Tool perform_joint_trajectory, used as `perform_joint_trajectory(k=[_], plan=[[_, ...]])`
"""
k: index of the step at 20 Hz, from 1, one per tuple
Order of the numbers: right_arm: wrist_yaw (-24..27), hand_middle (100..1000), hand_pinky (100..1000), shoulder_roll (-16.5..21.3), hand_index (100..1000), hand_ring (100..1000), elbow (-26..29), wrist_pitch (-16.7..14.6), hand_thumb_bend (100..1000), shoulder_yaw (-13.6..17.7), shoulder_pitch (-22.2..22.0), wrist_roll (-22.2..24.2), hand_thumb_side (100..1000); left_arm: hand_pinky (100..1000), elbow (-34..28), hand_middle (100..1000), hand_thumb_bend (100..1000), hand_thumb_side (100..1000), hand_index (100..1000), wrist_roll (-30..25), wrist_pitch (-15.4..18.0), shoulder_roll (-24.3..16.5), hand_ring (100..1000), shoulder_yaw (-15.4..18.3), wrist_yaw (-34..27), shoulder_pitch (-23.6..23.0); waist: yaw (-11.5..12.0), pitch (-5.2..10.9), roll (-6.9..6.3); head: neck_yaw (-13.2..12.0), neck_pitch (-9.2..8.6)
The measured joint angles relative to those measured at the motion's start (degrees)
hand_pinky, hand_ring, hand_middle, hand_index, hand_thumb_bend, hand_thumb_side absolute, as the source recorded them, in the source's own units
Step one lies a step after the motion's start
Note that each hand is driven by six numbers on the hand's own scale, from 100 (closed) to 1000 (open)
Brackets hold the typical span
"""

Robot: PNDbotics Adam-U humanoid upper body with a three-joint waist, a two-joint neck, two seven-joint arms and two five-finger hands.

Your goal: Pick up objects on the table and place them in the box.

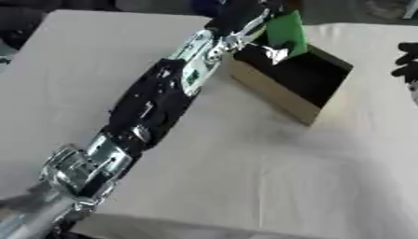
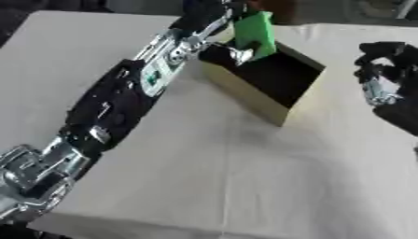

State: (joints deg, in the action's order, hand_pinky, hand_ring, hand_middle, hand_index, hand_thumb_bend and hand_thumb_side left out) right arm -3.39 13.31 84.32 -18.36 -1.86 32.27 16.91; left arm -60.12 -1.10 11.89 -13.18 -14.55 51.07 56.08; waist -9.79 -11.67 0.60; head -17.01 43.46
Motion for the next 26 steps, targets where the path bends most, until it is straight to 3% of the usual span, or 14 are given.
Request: perform_joint_trajectory(k=[4,9,12,18,21,26], plan=[[0.0,577,639,0.0,751,873,-0.28,-0.03,100,0.0,0.01,0.05,365,753,0.71,707,307,641,876,-0.65,-0.23,0.15,706,0.0,1.91,-0.12,-0.01,0.0,0.02,0.03,-0.16],[-0.01,577,639,0.0,743,874,-0.31,-0.02,100,0.0,0.01,0.24,364,772,0.72,761,536,800,906,-2.12,-0.89,0.15,737,0.0,4.28,-0.14,-0.03,0.0,0.02,0.03,-0.18],[-0.01,579,638,-0.01,747,876,-0.32,0.02,100,0.0,0.01,0.28,365,768,0.64,754,539,809,904,-2.46,-1.03,0.14,729,0.0,4.93,-0.18,-0.02,0.0,0.02,0.03,-0.2],[-0.01,581,638,0.0,758,876,-0.38,0.06,100,0.1,-0.01,-0.02,366,731,-4.2,668,330,664,862,-0.74,-1.25,-1.71,655,0.01,0.31,-0.57,1.29,0.02,0.07,0.36,-0.22],[-0.02,582,638,0.02,759,876,-0.5,0.1,100,0.33,-0.06,-0.27,365,724,-10.0,646,139,611,851,-0.45,-1.62,-4.08,635,-0.38,-6.18,-1.1,2.26,0.12,0.18,0.88,-0.22],[-0.08,582,638,0.16,761,876,-0.64,0.11,100,0.99,-0.37,-0.92,365,715,-24.09,619,100,585,835,-0.82,-4.04,-9.44,616,-0.62,-19.18,-5.24,3.92,0.44,0.26,1.79,-0.22]])
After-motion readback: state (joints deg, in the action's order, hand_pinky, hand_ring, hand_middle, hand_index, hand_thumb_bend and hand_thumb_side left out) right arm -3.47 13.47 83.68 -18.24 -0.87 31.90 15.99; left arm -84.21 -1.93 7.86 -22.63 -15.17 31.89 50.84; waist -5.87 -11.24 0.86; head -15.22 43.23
